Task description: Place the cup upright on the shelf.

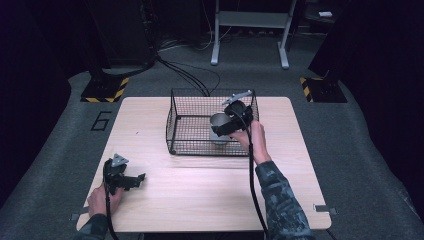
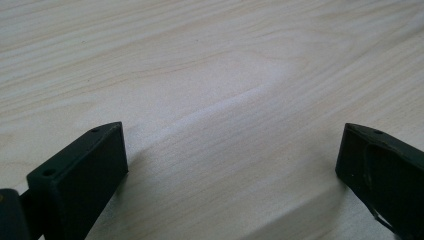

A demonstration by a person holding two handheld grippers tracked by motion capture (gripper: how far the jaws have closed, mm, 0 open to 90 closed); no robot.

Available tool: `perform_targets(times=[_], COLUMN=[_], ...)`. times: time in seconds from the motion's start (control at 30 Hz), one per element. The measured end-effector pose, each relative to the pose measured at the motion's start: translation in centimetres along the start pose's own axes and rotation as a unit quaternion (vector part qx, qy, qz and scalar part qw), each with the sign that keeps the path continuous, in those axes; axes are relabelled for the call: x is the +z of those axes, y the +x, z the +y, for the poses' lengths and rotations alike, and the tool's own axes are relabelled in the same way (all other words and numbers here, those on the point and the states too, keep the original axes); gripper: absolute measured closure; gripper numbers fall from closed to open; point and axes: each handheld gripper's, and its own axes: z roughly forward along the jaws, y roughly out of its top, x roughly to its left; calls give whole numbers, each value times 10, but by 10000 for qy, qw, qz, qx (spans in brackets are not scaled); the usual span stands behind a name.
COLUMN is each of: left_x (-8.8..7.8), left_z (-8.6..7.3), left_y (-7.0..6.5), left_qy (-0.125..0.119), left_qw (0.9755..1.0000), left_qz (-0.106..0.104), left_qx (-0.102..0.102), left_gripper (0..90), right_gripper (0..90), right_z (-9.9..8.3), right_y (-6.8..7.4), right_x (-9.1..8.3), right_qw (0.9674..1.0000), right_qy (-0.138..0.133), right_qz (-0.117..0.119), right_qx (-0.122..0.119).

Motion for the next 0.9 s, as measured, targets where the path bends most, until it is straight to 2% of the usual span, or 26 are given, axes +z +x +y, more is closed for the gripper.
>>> perform_targets(times=[0.03,0.2,0.23,0.3,0.47,0.5,0.63,0.77,0.8,0.87,0.9], left_x=[0,0,0,0,0,0,0,0,0,0,0], left_z=[0,0,0,0,0,0,0,0,0,0,0], left_y=[0,0,0,0,0,0,0,0,0,0,0], left_qy=[0,0,0,1,-1,0,0,0,0,0,4], left_qw=[10000,10000,10000,10000,10000,10000,10000,10000,10000,10000,10000], left_qz=[0,0,0,0,1,1,1,2,2,1,12], left_qx=[0,-2,-2,0,-2,1,-1,-1,-1,0,29], left_gripper=[1,0,0,1,1,1,1,1,1,1,1], right_gripper=[0,0,0,0,0,0,0,0,0,0,0], right_z=[0,-14,-14,-23,-41,-45,-63,-83,-83,-102,-108], right_y=[0,15,15,23,29,31,30,27,27,22,19], right_x=[0,-25,-25,-35,-49,-51,-60,-66,-66,-70,-71], right_qw=[10000,9997,9997,9995,9990,9991,9989,9989,9989,9986,9985], right_qy=[0,-187,-187,-252,-298,-324,-338,-320,-320,-341,-321], right_qz=[0,32,32,15,-73,-109,-189,-315,-315,-406,-449], right_qx=[0,-162,-162,-203,-335,-264,-262,-120,-120,38,16])
